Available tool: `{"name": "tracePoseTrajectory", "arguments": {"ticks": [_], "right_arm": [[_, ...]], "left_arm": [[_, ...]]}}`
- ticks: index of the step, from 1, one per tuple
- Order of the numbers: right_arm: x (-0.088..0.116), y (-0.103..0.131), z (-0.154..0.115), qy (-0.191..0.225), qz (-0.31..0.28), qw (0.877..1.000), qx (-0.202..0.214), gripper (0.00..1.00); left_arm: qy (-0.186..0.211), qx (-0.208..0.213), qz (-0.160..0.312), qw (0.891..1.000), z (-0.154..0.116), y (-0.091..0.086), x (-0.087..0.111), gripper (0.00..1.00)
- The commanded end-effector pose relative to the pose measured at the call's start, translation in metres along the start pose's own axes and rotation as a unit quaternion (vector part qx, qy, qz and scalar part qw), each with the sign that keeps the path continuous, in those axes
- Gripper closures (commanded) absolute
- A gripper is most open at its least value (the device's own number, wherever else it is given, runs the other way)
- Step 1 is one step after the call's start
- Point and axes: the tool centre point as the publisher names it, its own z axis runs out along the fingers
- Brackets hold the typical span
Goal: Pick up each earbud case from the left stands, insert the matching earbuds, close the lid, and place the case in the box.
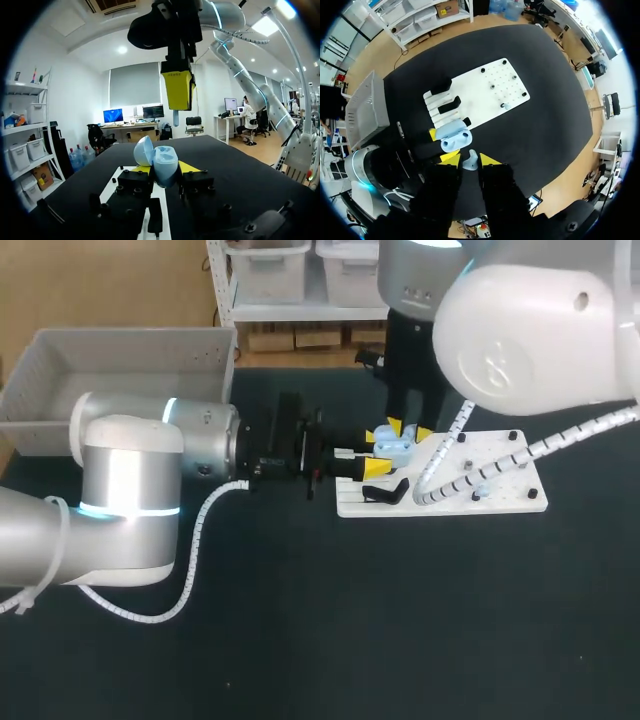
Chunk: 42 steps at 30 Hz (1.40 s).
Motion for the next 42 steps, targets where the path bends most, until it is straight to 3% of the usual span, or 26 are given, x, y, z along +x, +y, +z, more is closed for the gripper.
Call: {"name": "tracePoseTrajectory", "arguments": {"ticks": [1, 15, 18, 28, 42], "right_arm": [[-0.001, 0.001, 0.0, 0.001, 0.0, 1.0, 0.001, 1.0], [-0.001, 0.001, 0.0, 0.001, 0.0, 1.0, 0.001, 1.0], [0.0, 0.001, 0.003, -0.015, 0.017, 1.0, 0.022, 1.0], [0.002, 0.006, 0.005, -0.045, 0.048, 0.997, 0.039, 1.0], [-0.002, 0.007, 0.012, -0.032, 0.082, 0.995, 0.054, 1.0]], "left_arm": [[-0.001, -0.002, 0.001, 1.0, 0.001, 0.0, 0.001, 1.0], [-0.001, -0.002, 0.001, 1.0, 0.001, 0.0, 0.001, 1.0], [-0.001, -0.002, 0.001, 1.0, 0.001, 0.0, 0.001, 1.0], [-0.001, -0.002, 0.001, 1.0, 0.001, 0.0, 0.001, 1.0], [-0.001, -0.002, 0.001, 1.0, 0.001, 0.0, 0.001, 1.0]]}}
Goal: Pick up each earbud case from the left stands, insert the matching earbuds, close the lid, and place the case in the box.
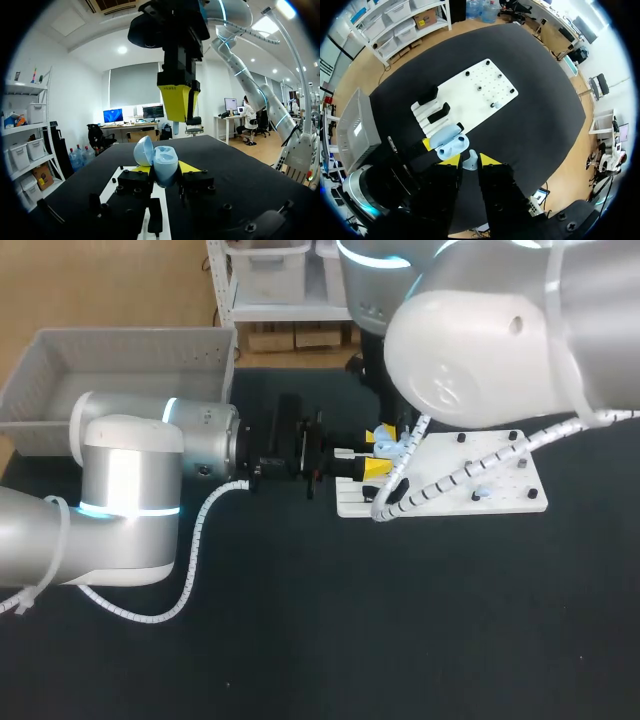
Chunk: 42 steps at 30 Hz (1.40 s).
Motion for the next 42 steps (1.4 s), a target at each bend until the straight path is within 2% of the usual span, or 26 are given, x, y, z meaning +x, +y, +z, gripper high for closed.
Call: {"name": "tracePoseTrajectory", "arguments": {"ticks": [1, 17, 42], "right_arm": [[-0.001, 0.004, 0.0, 0.003, 0.002, 1.0, 0.003, 1.0], [-0.002, 0.014, 0.008, 0.005, 0.001, 1.0, 0.003, 1.0], [-0.008, 0.017, 0.019, 0.006, 0.013, 1.0, 0.013, 1.0]], "left_arm": [[-0.002, -0.002, 0.001, 1.0, 0.001, -0.001, 0.001, 1.0], [-0.002, -0.002, 0.001, 1.0, 0.001, -0.001, 0.001, 1.0], [-0.002, -0.002, 0.001, 1.0, 0.001, -0.001, 0.001, 1.0]]}}
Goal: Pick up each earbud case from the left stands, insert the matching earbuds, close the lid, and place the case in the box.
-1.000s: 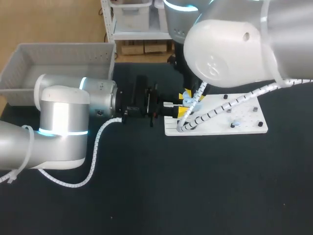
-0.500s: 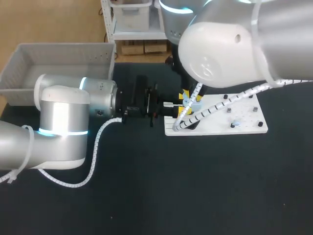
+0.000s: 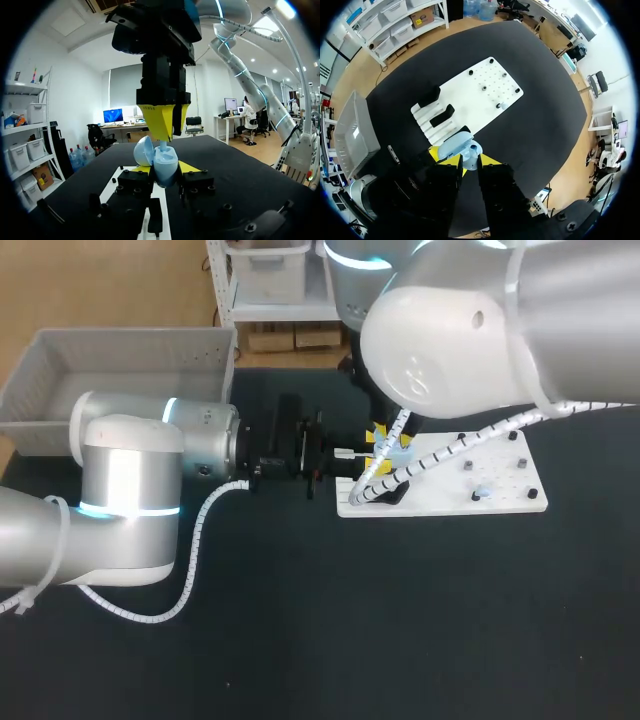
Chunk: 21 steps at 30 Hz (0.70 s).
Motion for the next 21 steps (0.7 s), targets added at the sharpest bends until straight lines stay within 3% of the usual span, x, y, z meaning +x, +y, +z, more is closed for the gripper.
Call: {"name": "tracePoseTrajectory", "arguments": {"ticks": [1, 17, 18, 19, 20, 21], "right_arm": [[-0.0016, 0.0009, 0.0026, 0.001, 0.004, 1.0, 0.004, 1.0], [-0.0066, 0.0009, 0.0119, -0.002, 0.015, 1.0, 0.014, 1.0], [-0.0066, 0.0008, 0.0121, -0.002, 0.015, 1.0, 0.014, 0.72], [-0.0063, 0.0002, 0.012, 0.002, 0.016, 1.0, 0.011, 0.31], [-0.0054, -0.0011, 0.0096, 0.002, 0.016, 1.0, 0.008, 0.0], [-0.004, -0.0029, 0.0058, 0.001, 0.017, 1.0, 0.001, 0.0]], "left_arm": [[-0.001, -0.002, 0.001, 1.0, 0.0006, -0.0006, 0.0013, 1.0], [-0.001, -0.002, 0.001, 1.0, 0.0006, -0.0006, 0.0013, 1.0], [-0.001, -0.002, 0.001, 1.0, 0.0006, -0.0006, 0.0013, 1.0], [-0.001, -0.002, 0.001, 1.0, 0.0006, -0.0006, 0.0013, 1.0], [-0.001, -0.002, 0.001, 1.0, 0.0006, -0.0006, 0.0013, 1.0], [-0.001, -0.002, 0.001, 1.0, 0.0006, -0.0006, 0.0013, 1.0]]}}
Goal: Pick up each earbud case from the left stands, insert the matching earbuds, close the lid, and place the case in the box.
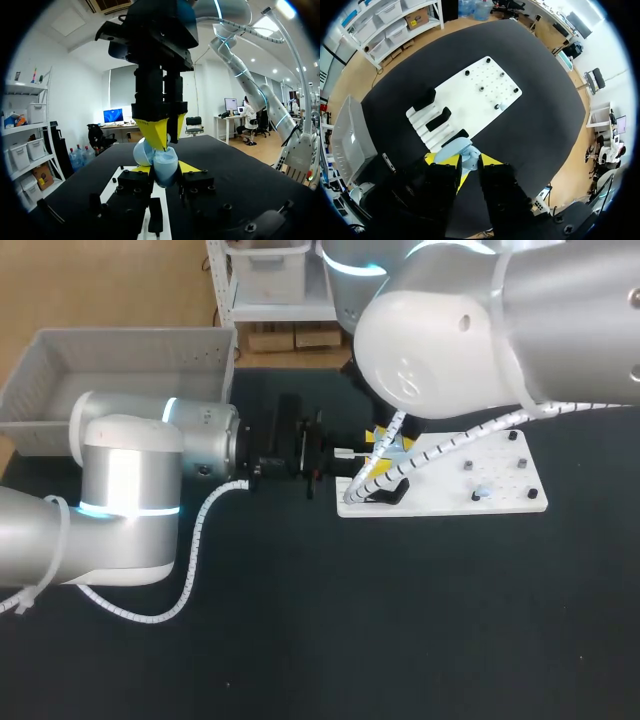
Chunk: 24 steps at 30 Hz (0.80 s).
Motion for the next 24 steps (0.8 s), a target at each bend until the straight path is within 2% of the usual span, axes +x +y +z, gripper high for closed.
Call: {"name": "tracePoseTrajectory", "arguments": {"ticks": [1, 8, 12, 13, 15, 17, 21, 23, 24], "right_arm": [[0.002, -0.007, -0.01, -0.001, 0.001, 1.0, -0.014, 0.0], [0.002, -0.041, -0.037, 0.0, 0.015, 0.997, -0.075, 0.0], [-0.006, -0.057, -0.037, -0.024, -0.005, 0.994, -0.11, 0.0], [-0.008, -0.061, -0.035, -0.036, -0.018, 0.992, -0.117, 0.03], [-0.013, -0.068, -0.03, -0.05, -0.034, 0.99, -0.126, 0.17], [-0.018, -0.073, -0.022, -0.054, -0.042, 0.99, -0.127, 0.2], [-0.03, -0.083, -0.007, -0.054, -0.045, 0.99, -0.125, 0.35], [-0.036, -0.086, -0.003, -0.049, -0.048, 0.99, -0.123, 0.38], [-0.039, -0.087, -0.001, -0.046, -0.05, 0.99, -0.125, 0.46]], "left_arm": [[-0.002, -0.002, 0.001, 1.0, 0.001, -0.001, 0.001, 1.0], [-0.002, -0.002, 0.001, 1.0, 0.001, -0.001, 0.001, 1.0], [-0.002, -0.002, 0.001, 1.0, 0.001, -0.001, 0.001, 1.0], [-0.002, -0.002, 0.001, 1.0, 0.001, -0.001, 0.001, 1.0], [-0.002, -0.002, 0.001, 1.0, 0.001, -0.001, 0.001, 1.0], [-0.002, -0.002, 0.001, 1.0, 0.001, -0.001, 0.001, 1.0], [-0.002, -0.002, 0.001, 1.0, 0.001, -0.001, 0.001, 1.0], [-0.002, -0.002, 0.001, 1.0, 0.001, -0.001, 0.001, 1.0], [-0.002, -0.002, 0.001, 1.0, 0.001, -0.001, 0.001, 1.0]]}}
